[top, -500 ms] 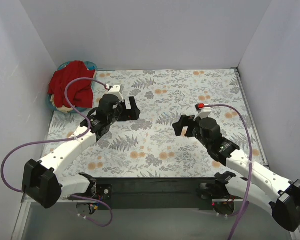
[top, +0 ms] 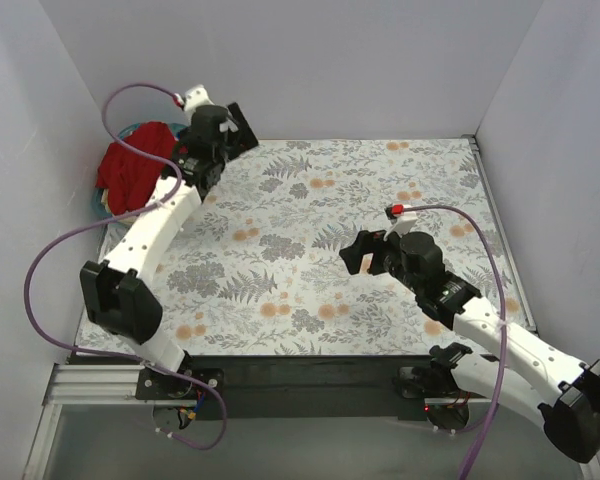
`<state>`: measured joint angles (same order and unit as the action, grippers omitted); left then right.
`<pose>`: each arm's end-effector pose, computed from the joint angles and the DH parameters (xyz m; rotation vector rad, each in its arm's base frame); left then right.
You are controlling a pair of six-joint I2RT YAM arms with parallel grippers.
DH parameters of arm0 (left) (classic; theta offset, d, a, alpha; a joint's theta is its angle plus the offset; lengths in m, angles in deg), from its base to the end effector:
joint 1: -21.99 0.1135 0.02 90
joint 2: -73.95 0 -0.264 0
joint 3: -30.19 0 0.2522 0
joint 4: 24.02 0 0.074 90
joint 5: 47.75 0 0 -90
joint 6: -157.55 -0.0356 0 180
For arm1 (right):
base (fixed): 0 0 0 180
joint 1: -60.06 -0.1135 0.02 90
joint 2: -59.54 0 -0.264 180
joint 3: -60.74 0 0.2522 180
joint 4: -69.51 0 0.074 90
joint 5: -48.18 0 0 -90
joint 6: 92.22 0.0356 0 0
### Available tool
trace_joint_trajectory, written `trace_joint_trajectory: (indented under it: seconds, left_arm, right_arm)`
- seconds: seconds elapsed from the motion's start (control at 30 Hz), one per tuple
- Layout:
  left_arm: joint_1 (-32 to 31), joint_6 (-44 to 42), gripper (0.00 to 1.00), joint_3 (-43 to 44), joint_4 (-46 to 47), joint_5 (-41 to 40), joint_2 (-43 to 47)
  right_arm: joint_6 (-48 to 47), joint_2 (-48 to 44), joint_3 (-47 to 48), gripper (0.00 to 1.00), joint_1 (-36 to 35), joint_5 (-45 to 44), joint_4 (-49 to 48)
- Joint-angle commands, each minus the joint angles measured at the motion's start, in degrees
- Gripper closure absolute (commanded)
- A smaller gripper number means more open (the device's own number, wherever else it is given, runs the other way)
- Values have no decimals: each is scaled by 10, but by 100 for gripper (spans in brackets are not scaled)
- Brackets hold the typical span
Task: Fold and stack the t-shirts
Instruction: Grab the tshirt from the pile
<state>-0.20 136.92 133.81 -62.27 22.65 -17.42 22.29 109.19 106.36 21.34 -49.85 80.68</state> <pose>0.3466 -0.1285 0.3838 -1.0232 1.7902 -0.6711 0.1639 0.1250 0.2683 -0.1324 1.8777 0.6410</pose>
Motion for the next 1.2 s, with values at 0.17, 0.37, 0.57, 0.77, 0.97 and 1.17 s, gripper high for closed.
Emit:
trace_joint_trajectory:
  seconds: [0.17,0.37,0.57,0.77,0.97,1.17]
  left_arm:
    - [186,40,9,152,-107,-203,-137]
    - [262,54,13,253,-153,-196,-249]
    - [273,74,18,327,-216,-187,-350]
    - [274,89,37,257,-191,-163,-346]
    - [275,70,96,316,-210,-162,-336]
    - [275,18,100,377,-203,-148,-284]
  right_arm:
    - [-24,41,49,2,0,101,13]
    - [-39,48,44,2,0,112,12]
    - [-50,67,41,2,0,105,11]
    - [-60,77,42,2,0,101,11]
    - [-62,73,43,2,1,93,10]
    - [-59,70,46,2,1,88,11]
